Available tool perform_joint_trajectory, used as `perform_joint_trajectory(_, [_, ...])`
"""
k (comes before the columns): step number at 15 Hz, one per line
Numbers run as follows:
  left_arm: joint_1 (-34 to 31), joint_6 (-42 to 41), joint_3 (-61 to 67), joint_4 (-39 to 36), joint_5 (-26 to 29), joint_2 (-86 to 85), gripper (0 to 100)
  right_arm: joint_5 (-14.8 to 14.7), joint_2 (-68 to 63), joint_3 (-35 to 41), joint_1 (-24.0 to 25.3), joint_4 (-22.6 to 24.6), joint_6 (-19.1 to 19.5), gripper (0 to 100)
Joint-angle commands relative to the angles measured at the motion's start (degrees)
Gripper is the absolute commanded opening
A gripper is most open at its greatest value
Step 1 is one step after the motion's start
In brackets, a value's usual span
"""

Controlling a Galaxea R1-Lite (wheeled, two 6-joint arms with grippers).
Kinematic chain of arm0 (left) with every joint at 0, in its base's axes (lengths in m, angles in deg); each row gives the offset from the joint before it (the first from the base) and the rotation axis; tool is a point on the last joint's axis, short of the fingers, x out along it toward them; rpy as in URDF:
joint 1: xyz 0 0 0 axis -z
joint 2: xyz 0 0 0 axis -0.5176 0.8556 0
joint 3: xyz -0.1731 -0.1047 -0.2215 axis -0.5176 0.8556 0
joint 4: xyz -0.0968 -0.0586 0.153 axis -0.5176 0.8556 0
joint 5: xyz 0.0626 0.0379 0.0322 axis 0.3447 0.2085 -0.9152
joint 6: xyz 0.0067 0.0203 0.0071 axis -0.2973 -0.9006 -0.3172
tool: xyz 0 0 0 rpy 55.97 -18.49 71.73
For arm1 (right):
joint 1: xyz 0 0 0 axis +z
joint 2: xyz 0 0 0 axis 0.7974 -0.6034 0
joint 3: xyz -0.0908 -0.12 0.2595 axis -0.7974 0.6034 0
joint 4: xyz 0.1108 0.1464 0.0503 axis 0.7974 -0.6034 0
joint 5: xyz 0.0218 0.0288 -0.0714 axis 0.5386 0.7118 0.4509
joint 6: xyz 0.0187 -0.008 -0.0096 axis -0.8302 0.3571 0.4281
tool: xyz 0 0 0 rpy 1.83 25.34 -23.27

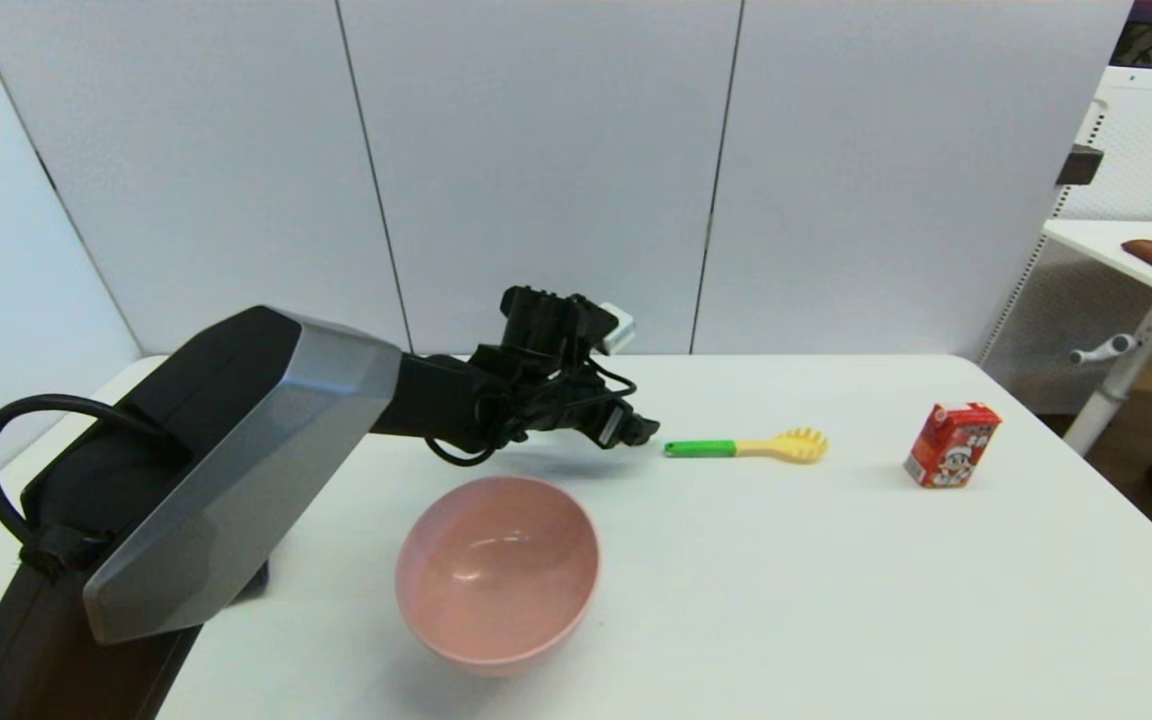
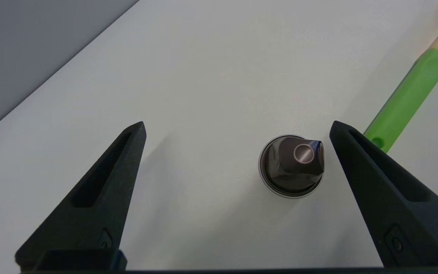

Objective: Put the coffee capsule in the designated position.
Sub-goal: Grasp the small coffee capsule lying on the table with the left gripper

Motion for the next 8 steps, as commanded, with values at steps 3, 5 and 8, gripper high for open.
perform_joint_trajectory(3, [0.6,0.0,0.4,0.2,0.2,0.0,100,0.0,-0.1,0.0,0.0,0.0,0.0,100])
perform_joint_trajectory(5, [0.8,0.1,0.5,0.3,0.2,0.0,100,0.0,-0.1,0.0,0.0,0.0,0.0,100])
perform_joint_trajectory(8, [0.9,0.1,0.5,0.2,0.2,0.0,100,0.0,-0.1,0.0,0.0,0.0,0.0,100])
